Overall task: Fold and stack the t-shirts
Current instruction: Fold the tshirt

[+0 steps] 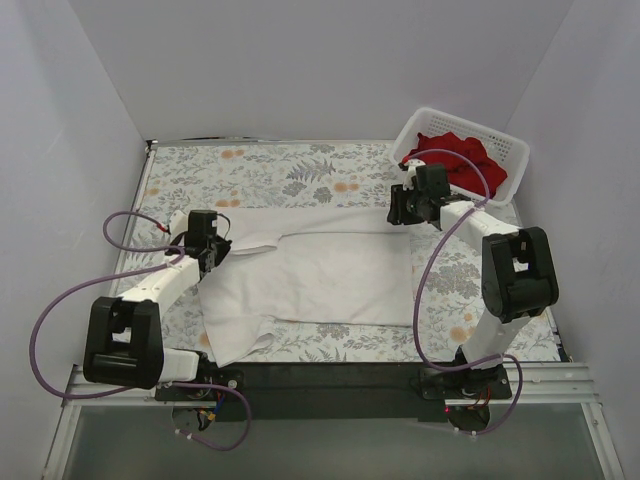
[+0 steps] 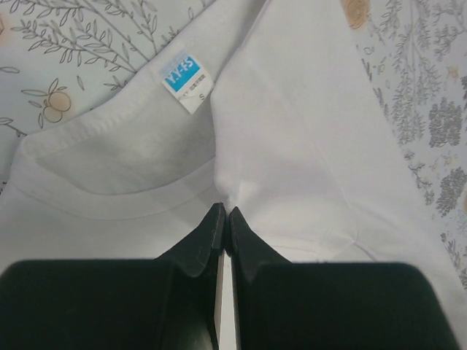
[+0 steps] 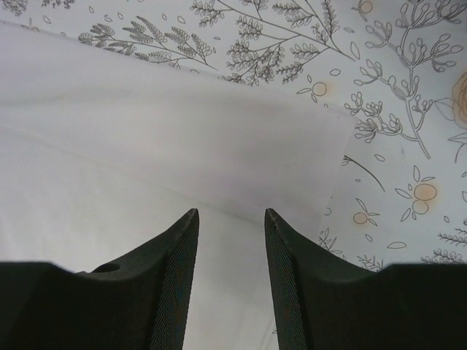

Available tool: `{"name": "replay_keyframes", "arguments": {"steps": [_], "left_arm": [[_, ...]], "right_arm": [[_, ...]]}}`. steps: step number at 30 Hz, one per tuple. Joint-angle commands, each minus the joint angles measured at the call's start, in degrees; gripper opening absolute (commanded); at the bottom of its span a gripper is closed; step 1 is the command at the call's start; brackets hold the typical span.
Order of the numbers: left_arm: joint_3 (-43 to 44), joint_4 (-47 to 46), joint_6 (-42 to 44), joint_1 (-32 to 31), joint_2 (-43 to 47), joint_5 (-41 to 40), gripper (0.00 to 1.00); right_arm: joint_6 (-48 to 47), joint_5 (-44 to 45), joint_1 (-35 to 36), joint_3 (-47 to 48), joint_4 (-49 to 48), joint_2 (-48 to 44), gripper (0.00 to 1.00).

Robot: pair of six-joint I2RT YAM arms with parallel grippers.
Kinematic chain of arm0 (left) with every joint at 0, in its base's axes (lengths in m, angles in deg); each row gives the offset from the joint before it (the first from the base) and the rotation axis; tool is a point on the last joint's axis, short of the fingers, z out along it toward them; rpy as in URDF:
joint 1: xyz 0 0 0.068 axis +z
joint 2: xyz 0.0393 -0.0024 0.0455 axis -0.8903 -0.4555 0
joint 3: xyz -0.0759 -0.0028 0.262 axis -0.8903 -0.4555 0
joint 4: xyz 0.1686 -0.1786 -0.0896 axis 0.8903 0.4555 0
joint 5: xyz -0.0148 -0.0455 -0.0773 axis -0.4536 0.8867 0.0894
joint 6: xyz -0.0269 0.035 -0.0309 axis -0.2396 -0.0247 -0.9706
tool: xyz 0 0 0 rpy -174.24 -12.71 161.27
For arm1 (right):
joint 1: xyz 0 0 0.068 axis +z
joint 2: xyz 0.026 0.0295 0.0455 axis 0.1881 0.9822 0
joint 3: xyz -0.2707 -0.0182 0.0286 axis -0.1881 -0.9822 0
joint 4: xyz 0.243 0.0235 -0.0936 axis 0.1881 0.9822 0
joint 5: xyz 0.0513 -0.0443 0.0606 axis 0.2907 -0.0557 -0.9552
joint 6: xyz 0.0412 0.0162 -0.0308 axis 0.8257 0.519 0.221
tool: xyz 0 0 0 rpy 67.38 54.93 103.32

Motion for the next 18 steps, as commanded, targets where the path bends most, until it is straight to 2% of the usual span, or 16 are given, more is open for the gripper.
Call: {"name": "replay_keyframes", "arguments": {"steps": [1, 3, 4, 7, 8, 11, 18], "left_arm": [[-1.9, -0.8, -3.0, 0.3, 0.5, -1.2, 0.0], [-2.2, -0.8, -3.8, 0.3, 0.7, -1.8, 0.04], [-2.1, -0.7, -3.8, 0.3, 1.6, -2.2, 0.21], [-0.8, -0.8, -2.5, 0.4, 3.6, -4.8, 0.43], [-0.3, -1.0, -1.7, 0.8, 3.9, -6.1, 0.47], [1.7, -2.7, 1.7, 2.5, 3.0, -7.8, 0.55], [7.8, -10.8, 10.3, 7.2, -7.7, -4.2, 0.57]], "right_arm": [[1.2, -2.2, -0.1, -0.9, -2.7, 1.9, 0.47], [1.1, -2.4, -0.1, -1.1, -2.6, 2.1, 0.46], [1.1, -2.4, -0.2, -1.1, -2.6, 2.0, 0.46], [0.9, -1.5, -0.3, -1.1, -2.6, 0.9, 0.46], [0.9, -1.4, -0.2, -1.0, -2.6, 0.5, 0.46], [1.5, -2.2, -0.9, -0.6, -2.9, -0.3, 0.46], [4.5, -6.5, -3.0, 0.6, -5.3, 1.1, 0.45]]}}
